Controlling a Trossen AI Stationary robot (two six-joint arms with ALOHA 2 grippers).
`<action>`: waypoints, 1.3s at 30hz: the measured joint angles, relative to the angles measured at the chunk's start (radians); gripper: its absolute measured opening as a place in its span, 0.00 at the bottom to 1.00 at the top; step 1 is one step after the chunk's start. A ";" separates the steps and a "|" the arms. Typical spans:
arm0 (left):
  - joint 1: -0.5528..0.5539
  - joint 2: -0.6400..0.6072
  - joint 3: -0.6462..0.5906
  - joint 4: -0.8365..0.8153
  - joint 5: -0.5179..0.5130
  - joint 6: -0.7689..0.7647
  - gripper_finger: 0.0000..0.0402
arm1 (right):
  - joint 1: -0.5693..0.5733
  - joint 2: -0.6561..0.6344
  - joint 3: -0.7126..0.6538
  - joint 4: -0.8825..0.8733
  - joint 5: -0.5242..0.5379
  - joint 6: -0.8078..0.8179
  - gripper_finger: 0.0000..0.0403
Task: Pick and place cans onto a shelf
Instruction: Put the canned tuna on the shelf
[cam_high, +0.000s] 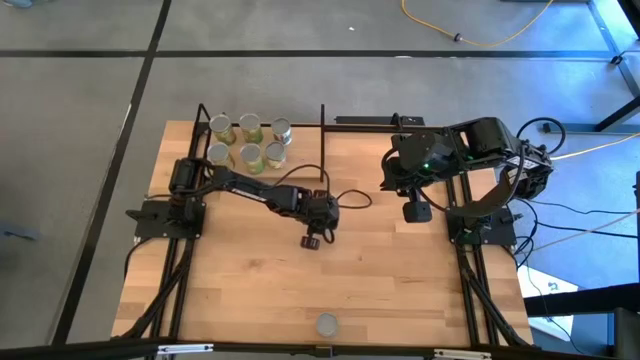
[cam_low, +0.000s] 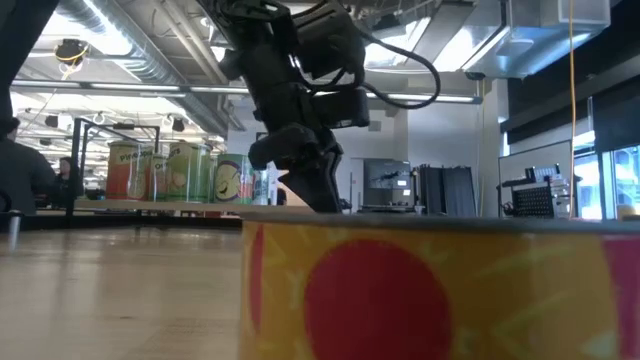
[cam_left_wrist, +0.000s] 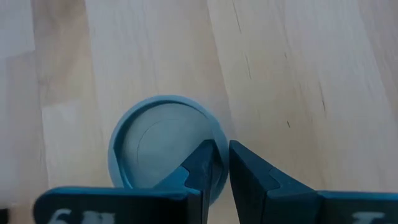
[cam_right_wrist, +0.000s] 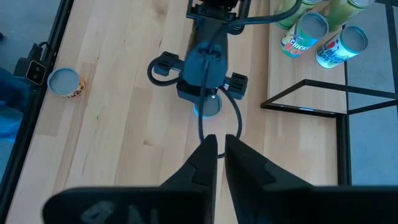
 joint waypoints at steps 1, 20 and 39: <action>-0.003 0.000 0.000 0.000 -0.010 -0.009 0.11 | 0.000 0.000 0.000 0.000 0.000 0.000 0.09; -0.022 0.008 0.315 -0.389 -0.024 -0.130 0.01 | 0.000 0.000 0.000 0.000 0.000 0.000 0.09; 0.049 0.005 0.843 -0.996 -0.330 -0.378 0.00 | 0.000 0.000 0.000 0.000 0.143 0.007 0.09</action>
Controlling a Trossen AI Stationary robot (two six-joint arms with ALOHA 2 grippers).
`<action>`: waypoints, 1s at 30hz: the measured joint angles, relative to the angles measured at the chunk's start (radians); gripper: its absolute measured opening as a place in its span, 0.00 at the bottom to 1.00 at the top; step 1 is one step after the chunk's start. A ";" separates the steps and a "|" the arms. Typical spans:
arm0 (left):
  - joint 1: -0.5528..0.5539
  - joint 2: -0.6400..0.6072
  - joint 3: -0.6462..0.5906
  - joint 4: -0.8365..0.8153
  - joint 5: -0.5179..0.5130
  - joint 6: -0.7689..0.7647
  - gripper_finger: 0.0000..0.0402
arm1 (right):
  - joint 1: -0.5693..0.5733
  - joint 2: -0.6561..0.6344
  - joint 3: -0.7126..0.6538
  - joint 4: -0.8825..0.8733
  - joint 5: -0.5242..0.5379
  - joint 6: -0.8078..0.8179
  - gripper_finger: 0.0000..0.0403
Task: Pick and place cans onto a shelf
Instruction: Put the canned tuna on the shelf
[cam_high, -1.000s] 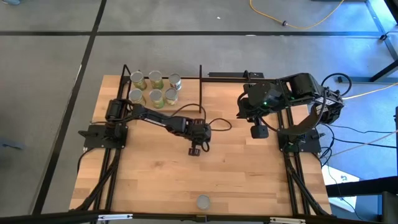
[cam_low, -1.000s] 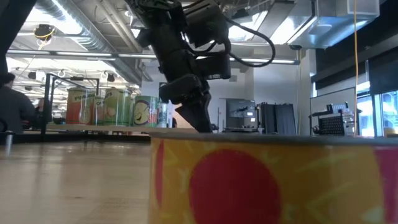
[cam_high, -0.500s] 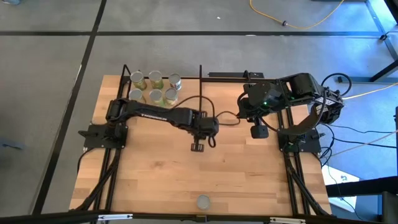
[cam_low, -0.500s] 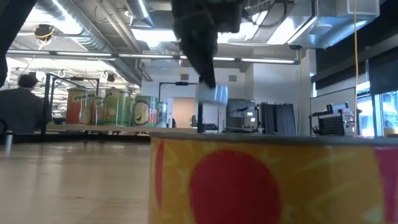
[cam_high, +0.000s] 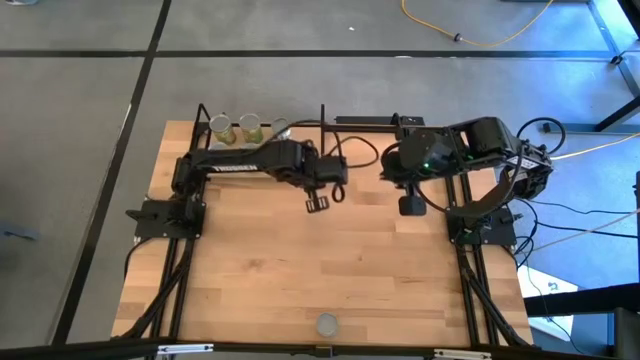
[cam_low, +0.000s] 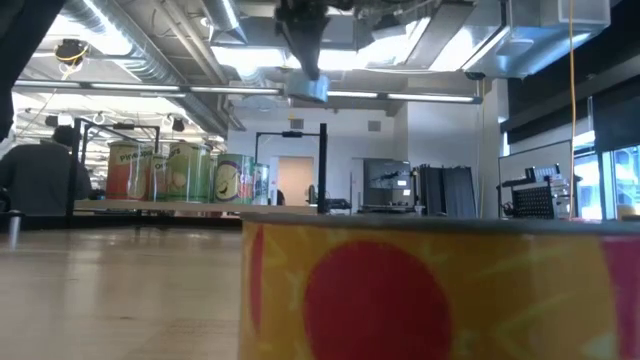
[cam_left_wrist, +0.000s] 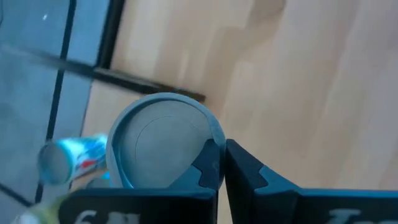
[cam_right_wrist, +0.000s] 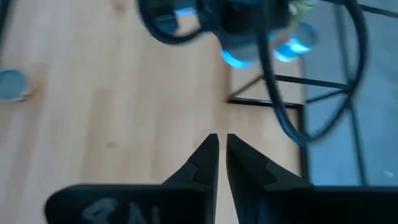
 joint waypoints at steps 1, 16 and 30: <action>0.004 0.000 0.018 -0.028 -0.006 -0.013 0.00 | 0.000 -0.001 0.000 0.000 0.026 0.002 0.09; 0.240 -0.002 0.112 -0.103 0.051 0.013 0.00 | -0.001 -0.004 0.000 0.003 0.223 0.058 0.09; 0.525 -0.002 -0.018 0.155 0.269 0.063 0.00 | -0.001 -0.004 0.000 0.003 0.223 0.055 0.09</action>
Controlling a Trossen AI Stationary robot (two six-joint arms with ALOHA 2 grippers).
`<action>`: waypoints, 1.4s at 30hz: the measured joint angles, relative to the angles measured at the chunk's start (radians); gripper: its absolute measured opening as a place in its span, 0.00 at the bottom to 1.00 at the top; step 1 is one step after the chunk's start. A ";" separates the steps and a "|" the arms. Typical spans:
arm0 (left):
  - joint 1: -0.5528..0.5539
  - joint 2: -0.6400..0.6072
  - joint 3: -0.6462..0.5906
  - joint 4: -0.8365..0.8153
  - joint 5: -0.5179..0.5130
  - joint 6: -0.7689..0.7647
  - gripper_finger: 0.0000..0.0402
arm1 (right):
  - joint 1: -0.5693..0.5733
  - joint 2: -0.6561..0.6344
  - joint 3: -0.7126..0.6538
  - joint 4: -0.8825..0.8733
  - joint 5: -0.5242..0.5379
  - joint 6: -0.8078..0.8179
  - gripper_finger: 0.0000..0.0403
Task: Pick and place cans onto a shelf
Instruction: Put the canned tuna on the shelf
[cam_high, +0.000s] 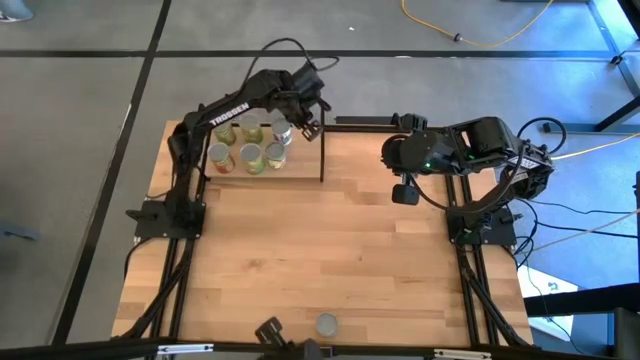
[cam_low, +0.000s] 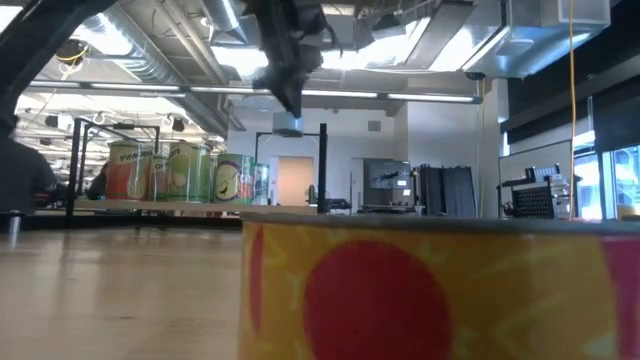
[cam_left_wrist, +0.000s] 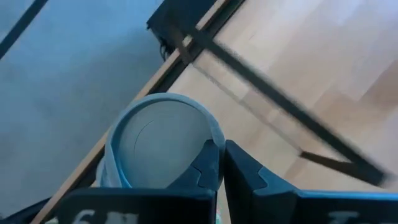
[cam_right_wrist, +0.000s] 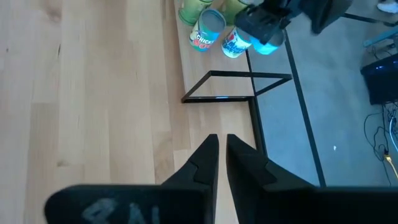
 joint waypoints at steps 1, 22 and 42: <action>0.006 0.000 -0.022 0.011 0.000 0.009 0.00 | 0.000 0.000 0.000 0.000 0.000 0.000 0.09; 0.019 0.001 -0.287 0.268 0.070 0.138 0.00 | 0.000 0.000 0.000 0.014 0.001 0.023 0.09; 0.022 -0.004 -0.464 0.461 0.078 0.173 0.00 | 0.000 -0.001 0.000 0.014 0.001 0.024 0.09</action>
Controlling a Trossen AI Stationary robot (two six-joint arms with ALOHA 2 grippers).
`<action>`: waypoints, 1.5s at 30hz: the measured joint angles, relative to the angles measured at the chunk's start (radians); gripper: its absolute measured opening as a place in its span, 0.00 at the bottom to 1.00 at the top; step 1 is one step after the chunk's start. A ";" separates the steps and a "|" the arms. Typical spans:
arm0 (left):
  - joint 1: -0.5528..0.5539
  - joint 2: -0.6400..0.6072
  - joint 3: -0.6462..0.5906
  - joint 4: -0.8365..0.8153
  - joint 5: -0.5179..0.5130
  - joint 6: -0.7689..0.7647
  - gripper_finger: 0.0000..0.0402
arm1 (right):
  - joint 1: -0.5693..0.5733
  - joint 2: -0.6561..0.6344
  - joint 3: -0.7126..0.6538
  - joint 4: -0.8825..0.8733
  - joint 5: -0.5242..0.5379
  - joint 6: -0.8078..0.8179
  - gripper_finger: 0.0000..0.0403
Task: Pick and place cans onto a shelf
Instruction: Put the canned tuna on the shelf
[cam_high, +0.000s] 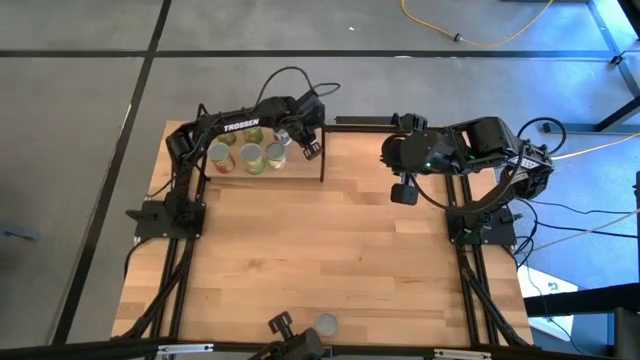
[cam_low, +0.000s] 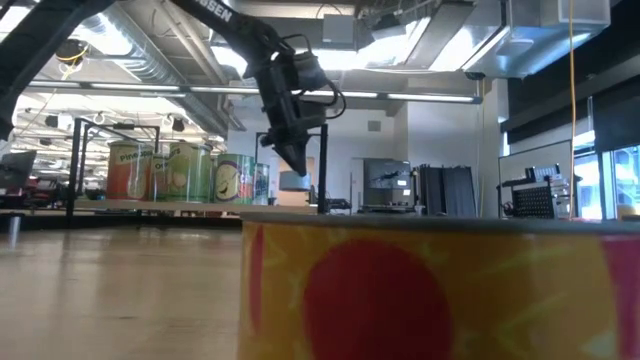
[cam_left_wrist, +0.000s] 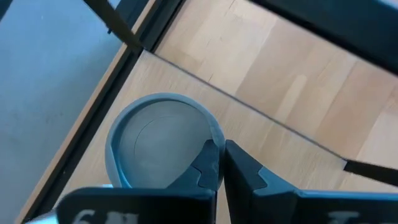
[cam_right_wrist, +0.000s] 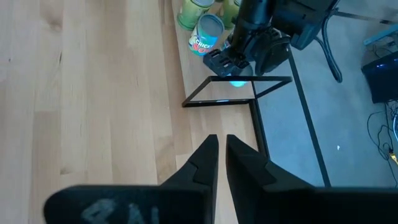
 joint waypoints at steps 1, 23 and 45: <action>0.000 -0.001 -0.008 0.011 0.002 0.006 0.00 | 0.000 0.000 0.000 0.000 0.000 0.000 0.09; 0.018 0.003 -0.027 0.033 0.042 0.018 0.06 | 0.000 0.000 0.000 0.000 -0.001 0.004 0.09; 0.019 0.017 -0.034 0.006 -0.012 0.015 0.10 | 0.000 0.000 0.000 0.000 -0.003 0.028 0.09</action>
